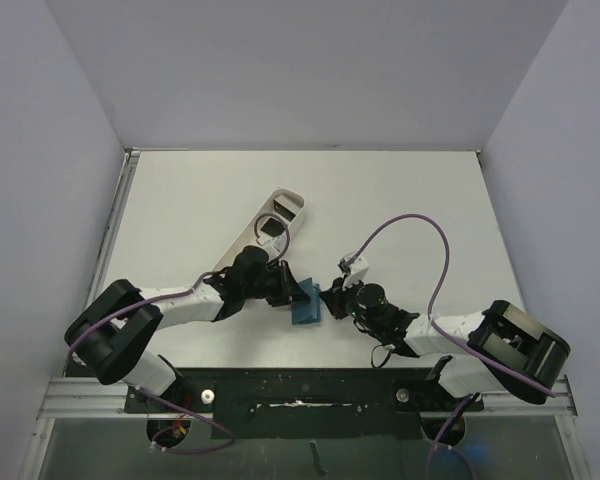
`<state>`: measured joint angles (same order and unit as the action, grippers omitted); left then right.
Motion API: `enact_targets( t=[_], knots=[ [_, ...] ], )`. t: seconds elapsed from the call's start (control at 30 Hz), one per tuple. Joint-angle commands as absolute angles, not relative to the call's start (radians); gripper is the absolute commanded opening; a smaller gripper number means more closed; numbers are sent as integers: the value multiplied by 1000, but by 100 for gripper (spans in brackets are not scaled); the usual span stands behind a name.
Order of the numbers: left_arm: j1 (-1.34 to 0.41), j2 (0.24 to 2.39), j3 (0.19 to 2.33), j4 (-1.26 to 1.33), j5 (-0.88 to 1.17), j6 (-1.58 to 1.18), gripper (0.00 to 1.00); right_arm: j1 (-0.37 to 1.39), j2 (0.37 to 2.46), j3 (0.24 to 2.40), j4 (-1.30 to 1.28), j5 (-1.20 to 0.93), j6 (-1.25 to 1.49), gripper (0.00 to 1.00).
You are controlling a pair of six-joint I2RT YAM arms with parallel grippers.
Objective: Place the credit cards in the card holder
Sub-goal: Close the card holder at the center of the board.
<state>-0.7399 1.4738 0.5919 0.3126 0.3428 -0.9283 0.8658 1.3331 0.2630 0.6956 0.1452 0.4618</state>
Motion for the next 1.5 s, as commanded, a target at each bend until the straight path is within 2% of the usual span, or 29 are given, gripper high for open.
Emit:
enact_targets(
  t=[0.0, 0.47, 0.8, 0.93, 1.2, 1.37, 1.47],
  knots=[
    [-747, 1523, 632, 325, 338, -912, 0, 872, 1292, 258, 756, 183, 442, 0],
    [-757, 1607, 653, 235, 221, -875, 1, 874, 1272, 229, 796, 187, 415, 7],
    [-775, 1641, 710, 161, 169, -866, 2, 877, 1139, 177, 794, 154, 438, 39],
    [-778, 1644, 708, 155, 158, -876, 2, 873, 1073, 240, 565, 244, 598, 47],
    [-787, 1644, 704, 174, 165, -894, 3, 827, 1088, 369, 255, 262, 789, 45],
    [-788, 1619, 684, 202, 168, -914, 8, 715, 1162, 366, 311, 61, 866, 38],
    [-788, 1615, 690, 194, 166, -914, 9, 702, 1210, 368, 358, -10, 874, 38]
  ],
)
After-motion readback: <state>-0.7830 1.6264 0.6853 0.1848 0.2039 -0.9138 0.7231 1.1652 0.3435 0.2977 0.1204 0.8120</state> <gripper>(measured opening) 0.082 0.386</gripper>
